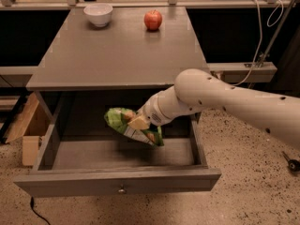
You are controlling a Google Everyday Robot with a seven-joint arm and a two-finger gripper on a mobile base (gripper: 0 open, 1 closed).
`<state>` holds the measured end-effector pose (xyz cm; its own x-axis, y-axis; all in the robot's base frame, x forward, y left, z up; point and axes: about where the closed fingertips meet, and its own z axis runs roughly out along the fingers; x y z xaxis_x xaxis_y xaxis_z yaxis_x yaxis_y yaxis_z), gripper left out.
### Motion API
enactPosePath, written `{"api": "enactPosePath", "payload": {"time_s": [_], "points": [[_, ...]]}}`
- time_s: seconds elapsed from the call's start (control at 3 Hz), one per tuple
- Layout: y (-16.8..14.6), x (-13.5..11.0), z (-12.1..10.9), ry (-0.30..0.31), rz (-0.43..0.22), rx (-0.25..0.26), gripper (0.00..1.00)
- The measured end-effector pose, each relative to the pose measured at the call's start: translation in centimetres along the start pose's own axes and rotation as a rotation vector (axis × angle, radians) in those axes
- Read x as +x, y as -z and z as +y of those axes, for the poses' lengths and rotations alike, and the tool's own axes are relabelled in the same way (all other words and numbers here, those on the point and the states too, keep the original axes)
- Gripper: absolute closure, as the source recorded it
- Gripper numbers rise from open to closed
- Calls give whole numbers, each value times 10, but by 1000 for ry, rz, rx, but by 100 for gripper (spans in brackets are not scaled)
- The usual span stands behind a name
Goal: Place green rice chip bag into top drawer
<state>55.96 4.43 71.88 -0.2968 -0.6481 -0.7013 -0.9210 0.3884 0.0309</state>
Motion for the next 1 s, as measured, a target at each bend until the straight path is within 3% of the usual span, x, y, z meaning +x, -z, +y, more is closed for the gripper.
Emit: {"api": "enactPosePath", "payload": {"time_s": [0.33,0.67,1.0], "points": [[0,0,0,0,0,0,6],[30,11,0,-16,-7,38,0],[86,25,6,-30,-30,115,0]]}}
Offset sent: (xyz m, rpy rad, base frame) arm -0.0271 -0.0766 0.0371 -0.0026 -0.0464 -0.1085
